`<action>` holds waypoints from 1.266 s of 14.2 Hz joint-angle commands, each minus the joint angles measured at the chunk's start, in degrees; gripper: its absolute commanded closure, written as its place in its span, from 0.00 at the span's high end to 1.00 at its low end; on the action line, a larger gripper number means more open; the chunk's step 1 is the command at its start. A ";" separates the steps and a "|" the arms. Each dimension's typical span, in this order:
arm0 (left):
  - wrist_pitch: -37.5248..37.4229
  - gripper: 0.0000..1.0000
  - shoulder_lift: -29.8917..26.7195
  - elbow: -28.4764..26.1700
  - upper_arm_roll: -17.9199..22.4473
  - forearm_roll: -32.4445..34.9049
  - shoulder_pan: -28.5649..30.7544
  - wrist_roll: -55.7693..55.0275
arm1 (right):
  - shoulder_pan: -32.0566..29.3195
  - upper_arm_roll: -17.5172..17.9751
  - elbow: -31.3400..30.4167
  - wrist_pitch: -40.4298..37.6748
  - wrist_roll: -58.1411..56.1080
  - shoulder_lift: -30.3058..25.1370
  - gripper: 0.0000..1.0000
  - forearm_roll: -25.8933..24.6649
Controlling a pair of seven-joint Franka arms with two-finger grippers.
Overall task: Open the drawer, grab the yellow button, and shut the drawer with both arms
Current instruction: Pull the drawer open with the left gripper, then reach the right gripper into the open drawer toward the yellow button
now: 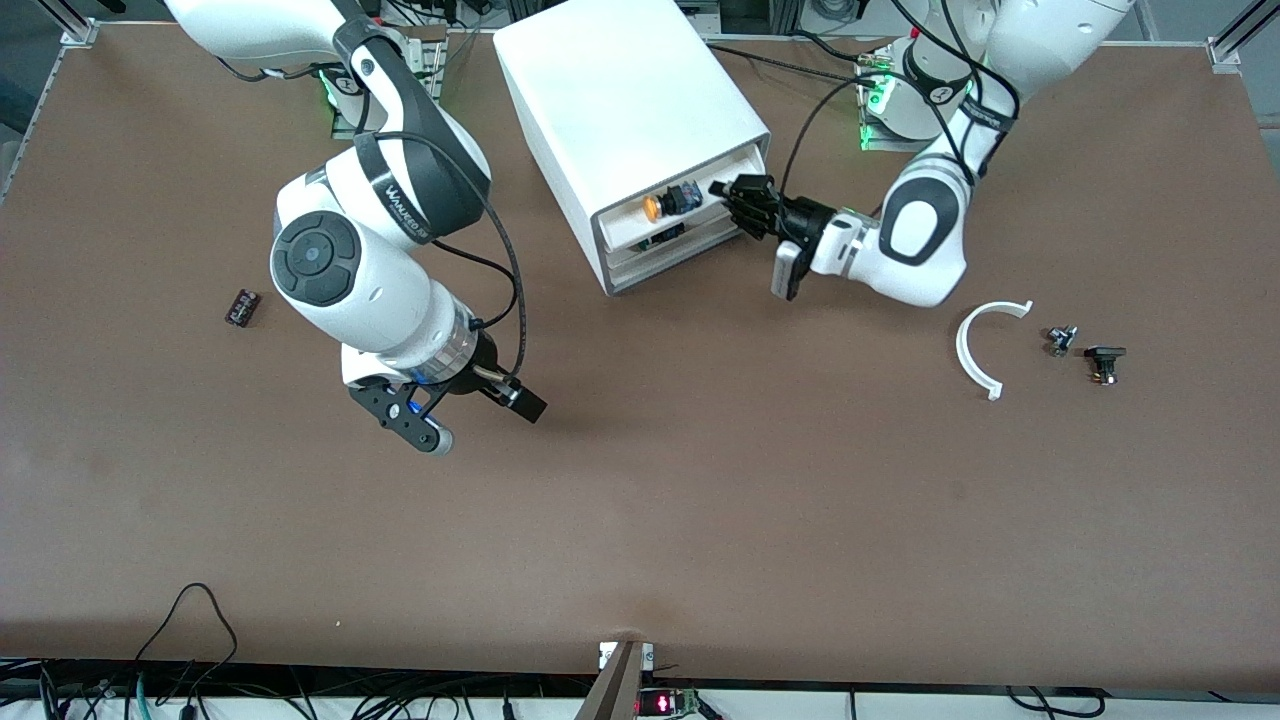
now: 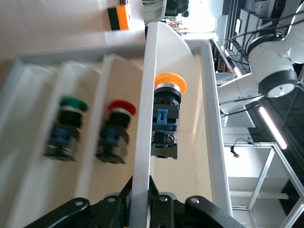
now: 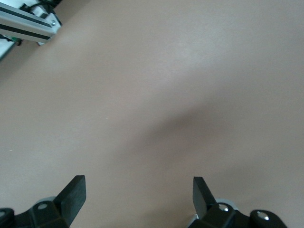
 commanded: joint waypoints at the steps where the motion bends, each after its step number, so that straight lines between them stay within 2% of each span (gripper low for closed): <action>1: -0.18 0.00 9.96 11.53 0.75 4.35 3.23 -0.48 | 1.56 -0.21 2.89 1.49 3.75 1.50 1.00 0.41; 3: -0.27 0.00 13.31 16.02 0.93 7.51 4.90 -0.57 | 3.14 -0.12 3.76 2.46 6.73 1.50 1.00 0.59; 7: -0.79 0.00 13.76 17.89 0.93 8.84 6.22 -2.58 | 9.03 -0.29 5.26 1.94 16.21 1.42 1.00 0.50; 8: -0.88 0.07 13.59 17.80 0.93 9.19 6.40 -3.20 | 10.61 -0.30 5.26 2.11 19.11 1.42 1.00 0.41; 9: -1.40 0.44 13.50 17.80 0.93 9.20 6.49 -3.46 | 12.10 -0.30 5.26 2.29 22.27 1.42 1.00 0.32; 10: -2.28 0.99 13.50 17.89 0.93 9.37 6.75 -3.47 | 13.25 -0.30 5.26 2.37 24.83 1.42 1.00 0.32; 14: -8.24 1.00 13.15 21.21 0.93 11.30 8.68 -9.51 | 17.64 -0.30 5.17 0.88 33.01 1.76 1.00 0.32; 16: -11.94 1.00 13.06 26.03 0.76 17.34 9.56 -17.75 | 19.31 -0.30 5.26 0.36 35.48 2.56 1.00 0.41; 18: -14.85 1.00 12.97 28.78 0.76 20.35 9.74 -24.88 | 20.46 -0.21 5.26 -1.04 36.01 3.34 1.00 0.59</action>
